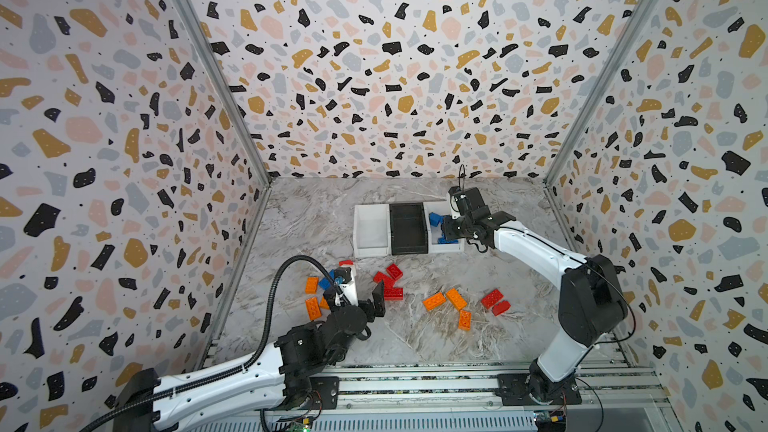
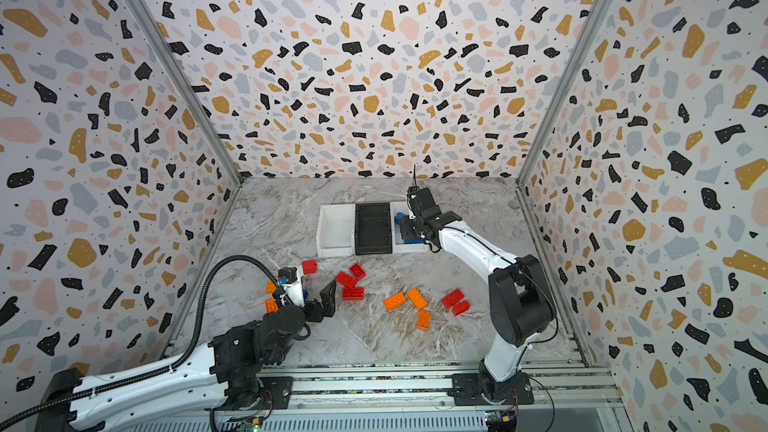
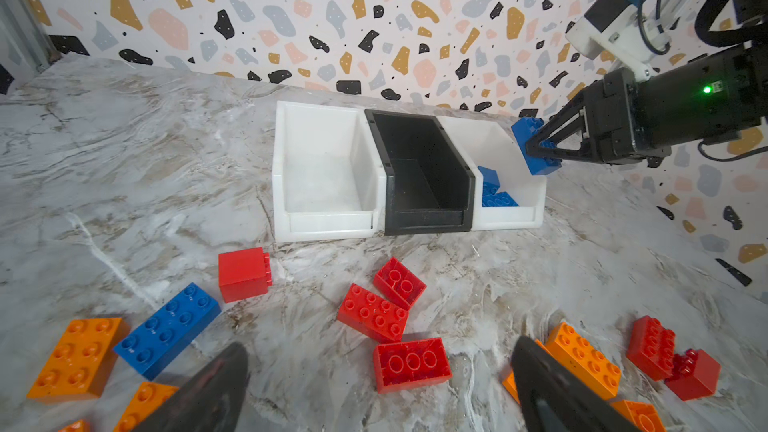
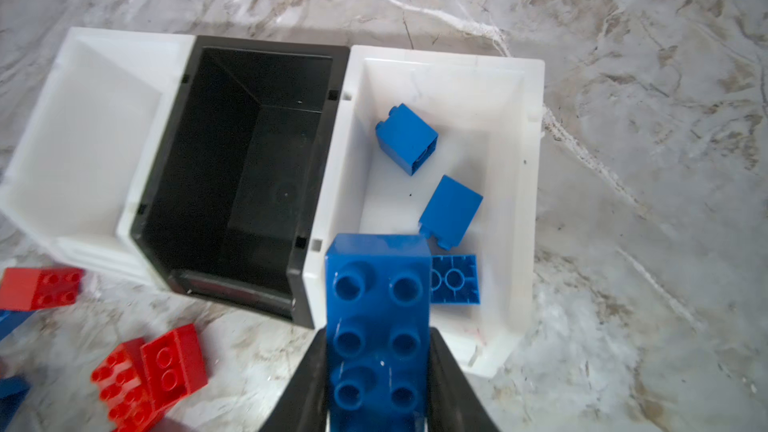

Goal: Sort the legos into containers by color
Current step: 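Place the flat blue brick into the white bin with the right gripper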

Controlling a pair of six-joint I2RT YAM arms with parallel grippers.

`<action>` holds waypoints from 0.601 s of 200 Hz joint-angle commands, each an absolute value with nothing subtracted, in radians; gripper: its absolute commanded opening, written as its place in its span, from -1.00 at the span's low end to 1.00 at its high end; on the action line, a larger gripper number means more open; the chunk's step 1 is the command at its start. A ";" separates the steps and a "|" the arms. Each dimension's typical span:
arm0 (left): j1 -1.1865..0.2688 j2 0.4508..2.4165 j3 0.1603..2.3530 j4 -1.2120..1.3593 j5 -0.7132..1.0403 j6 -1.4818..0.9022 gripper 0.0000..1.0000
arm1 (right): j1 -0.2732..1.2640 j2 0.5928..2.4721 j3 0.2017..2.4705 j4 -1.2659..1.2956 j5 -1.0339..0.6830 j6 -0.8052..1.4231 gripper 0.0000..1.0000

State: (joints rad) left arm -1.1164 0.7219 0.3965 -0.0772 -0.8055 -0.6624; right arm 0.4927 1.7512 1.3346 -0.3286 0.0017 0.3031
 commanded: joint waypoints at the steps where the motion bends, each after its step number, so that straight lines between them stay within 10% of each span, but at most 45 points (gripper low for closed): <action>1: -1.071 0.756 0.432 -0.169 -0.822 -0.744 0.99 | 0.479 1.802 1.411 -0.332 -0.030 0.272 -0.31; 51: -0.850 0.784 0.402 -0.213 -0.643 -0.769 1.00 | 0.466 1.849 1.500 -0.334 -0.089 0.260 0.35; 120: -0.781 0.892 0.376 -0.216 -0.542 -0.792 0.93 | 0.550 1.586 1.300 -0.331 -0.117 0.283 0.51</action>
